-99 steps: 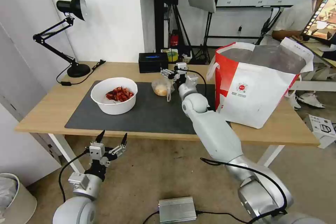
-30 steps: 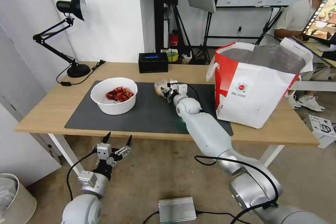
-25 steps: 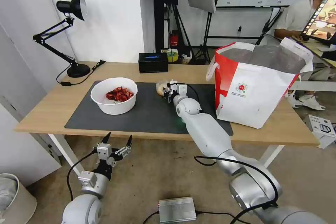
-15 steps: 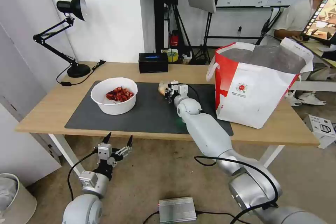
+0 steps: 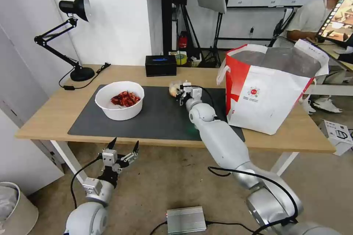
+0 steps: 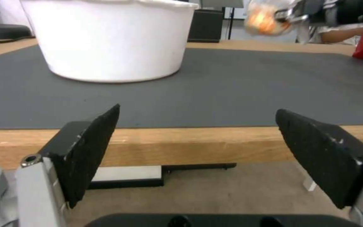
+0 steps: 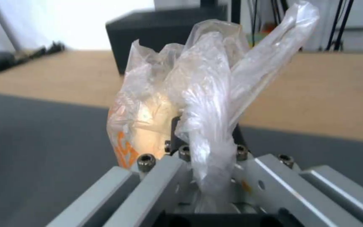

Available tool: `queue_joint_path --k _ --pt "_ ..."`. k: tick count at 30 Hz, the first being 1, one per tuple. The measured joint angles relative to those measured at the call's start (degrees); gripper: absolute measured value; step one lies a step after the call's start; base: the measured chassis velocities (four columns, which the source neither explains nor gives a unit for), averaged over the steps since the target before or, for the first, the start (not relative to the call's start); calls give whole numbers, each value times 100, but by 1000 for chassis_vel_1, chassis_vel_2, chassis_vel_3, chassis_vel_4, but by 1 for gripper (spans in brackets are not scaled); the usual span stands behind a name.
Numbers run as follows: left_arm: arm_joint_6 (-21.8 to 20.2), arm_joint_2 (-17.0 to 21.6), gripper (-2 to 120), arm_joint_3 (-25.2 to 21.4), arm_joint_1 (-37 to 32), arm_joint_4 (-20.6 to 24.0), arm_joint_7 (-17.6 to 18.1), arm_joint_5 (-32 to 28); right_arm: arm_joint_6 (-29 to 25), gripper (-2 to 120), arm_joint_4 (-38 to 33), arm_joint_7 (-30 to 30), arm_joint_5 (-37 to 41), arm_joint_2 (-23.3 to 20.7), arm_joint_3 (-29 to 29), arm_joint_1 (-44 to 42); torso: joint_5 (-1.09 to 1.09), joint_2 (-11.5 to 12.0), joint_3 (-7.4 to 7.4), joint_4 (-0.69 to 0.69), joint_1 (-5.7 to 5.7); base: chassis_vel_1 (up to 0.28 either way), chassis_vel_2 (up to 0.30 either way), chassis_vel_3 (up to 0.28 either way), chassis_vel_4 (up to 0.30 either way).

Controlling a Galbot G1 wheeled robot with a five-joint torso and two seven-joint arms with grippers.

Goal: Pick up the trash from the table and place it into the takeout bag.

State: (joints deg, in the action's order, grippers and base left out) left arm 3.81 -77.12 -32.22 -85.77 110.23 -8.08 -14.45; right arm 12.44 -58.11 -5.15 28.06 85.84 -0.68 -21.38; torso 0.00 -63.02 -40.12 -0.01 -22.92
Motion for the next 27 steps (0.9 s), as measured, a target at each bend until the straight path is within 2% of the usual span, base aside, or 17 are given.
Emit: queue_joint_path --k 11,13,14,18,27 --pt "6 9 100 -17 1 -42 2 -14 -877 1 -866 183 -141 -699 137 -424 0 0 1 -1 0 0 0 0 0" --pt "7 25 100 -11 4 -46 2 -22 -1326 1 -1293 256 -263 -985 162 -608 1 0 1 0 0 0 0 0 0" --pt "7 25 100 -11 4 -46 2 -22 -1326 1 -1293 256 -263 -985 162 -608 1 0 1 0 0 0 0 0 0" --pt "8 78 100 -37 -73 82 3 -85 -2034 1 -2340 386 -384 -1543 -26 -1030 0 0 1 0 0 0 0 0 0" --pt "8 161 100 -90 -151 207 5 -176 -2344 0 -3240 410 -390 -1931 -533 -1410 1 0 1 0 1 0 0 0 0"
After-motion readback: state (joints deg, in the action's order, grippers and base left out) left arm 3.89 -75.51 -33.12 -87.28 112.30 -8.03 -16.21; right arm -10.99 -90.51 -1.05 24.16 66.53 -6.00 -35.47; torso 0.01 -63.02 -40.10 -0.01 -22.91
